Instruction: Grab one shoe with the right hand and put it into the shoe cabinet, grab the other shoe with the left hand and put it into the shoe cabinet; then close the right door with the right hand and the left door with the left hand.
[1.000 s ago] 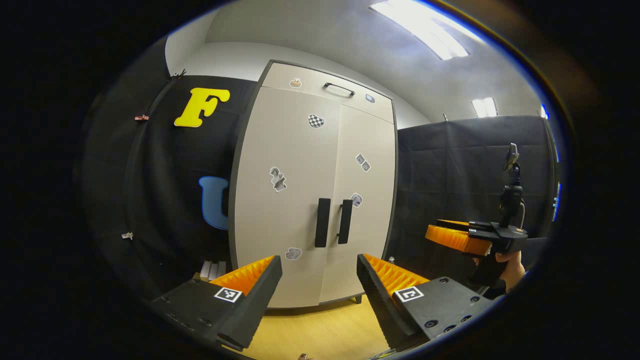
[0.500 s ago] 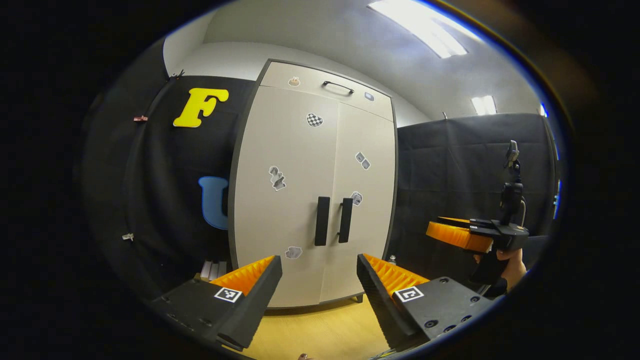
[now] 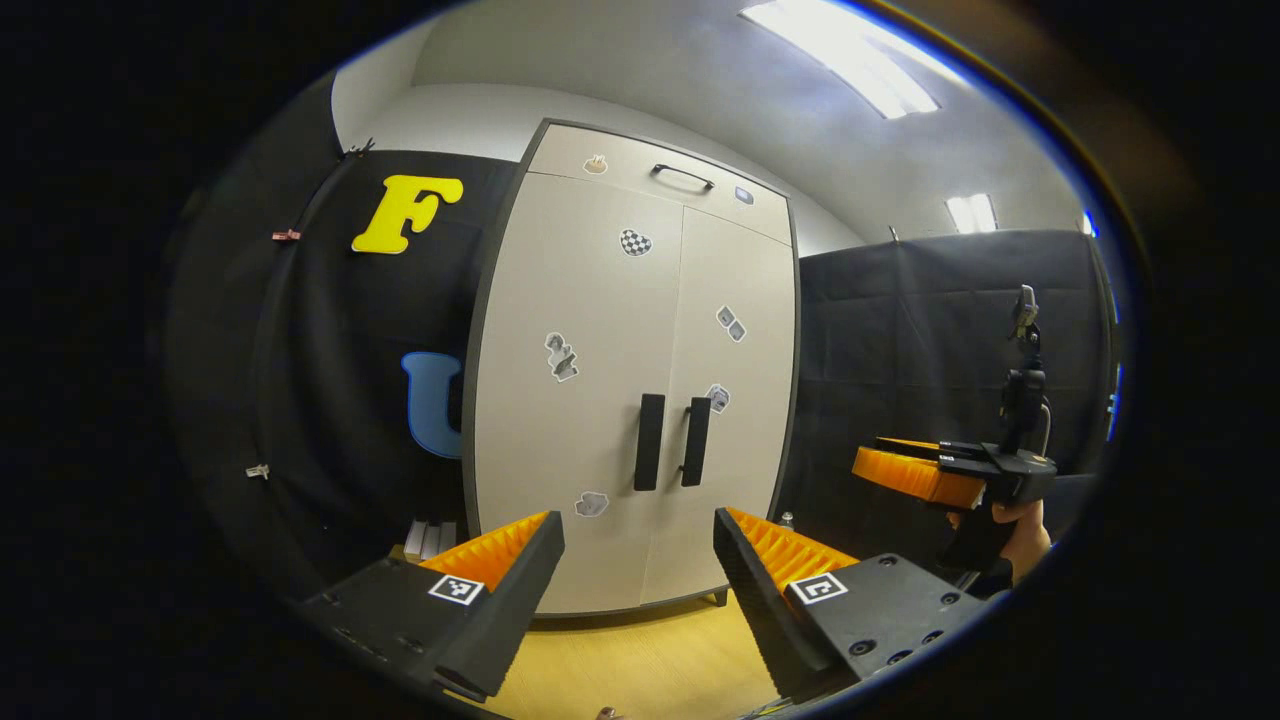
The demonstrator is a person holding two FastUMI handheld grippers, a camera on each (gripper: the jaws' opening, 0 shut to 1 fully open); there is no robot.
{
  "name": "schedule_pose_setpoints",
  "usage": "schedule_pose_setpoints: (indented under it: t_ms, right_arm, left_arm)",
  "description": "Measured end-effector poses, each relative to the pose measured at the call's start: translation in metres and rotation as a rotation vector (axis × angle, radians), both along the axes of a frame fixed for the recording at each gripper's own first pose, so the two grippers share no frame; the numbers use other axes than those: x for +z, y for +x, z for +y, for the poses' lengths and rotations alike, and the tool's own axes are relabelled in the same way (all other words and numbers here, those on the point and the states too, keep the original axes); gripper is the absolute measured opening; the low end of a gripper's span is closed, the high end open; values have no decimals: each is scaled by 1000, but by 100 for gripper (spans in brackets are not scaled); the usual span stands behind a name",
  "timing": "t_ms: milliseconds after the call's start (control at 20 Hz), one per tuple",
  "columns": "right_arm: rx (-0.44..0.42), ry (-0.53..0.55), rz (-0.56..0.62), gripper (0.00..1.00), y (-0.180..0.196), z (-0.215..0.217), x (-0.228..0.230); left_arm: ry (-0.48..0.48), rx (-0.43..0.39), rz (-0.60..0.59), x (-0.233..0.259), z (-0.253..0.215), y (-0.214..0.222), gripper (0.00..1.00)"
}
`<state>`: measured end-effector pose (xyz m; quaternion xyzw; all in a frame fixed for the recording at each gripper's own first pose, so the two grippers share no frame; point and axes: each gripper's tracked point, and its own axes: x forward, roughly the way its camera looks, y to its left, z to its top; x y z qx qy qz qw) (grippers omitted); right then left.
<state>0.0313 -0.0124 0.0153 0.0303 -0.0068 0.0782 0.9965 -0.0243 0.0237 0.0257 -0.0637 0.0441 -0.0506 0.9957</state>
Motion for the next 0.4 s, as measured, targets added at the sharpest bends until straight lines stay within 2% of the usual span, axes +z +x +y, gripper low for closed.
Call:
schedule_pose_setpoints:
  t_ms: [400]
  right_arm:
    - [5,1,4,98,3,2,-1]
  left_arm:
    - [6,2,3,-1,0,1,95]
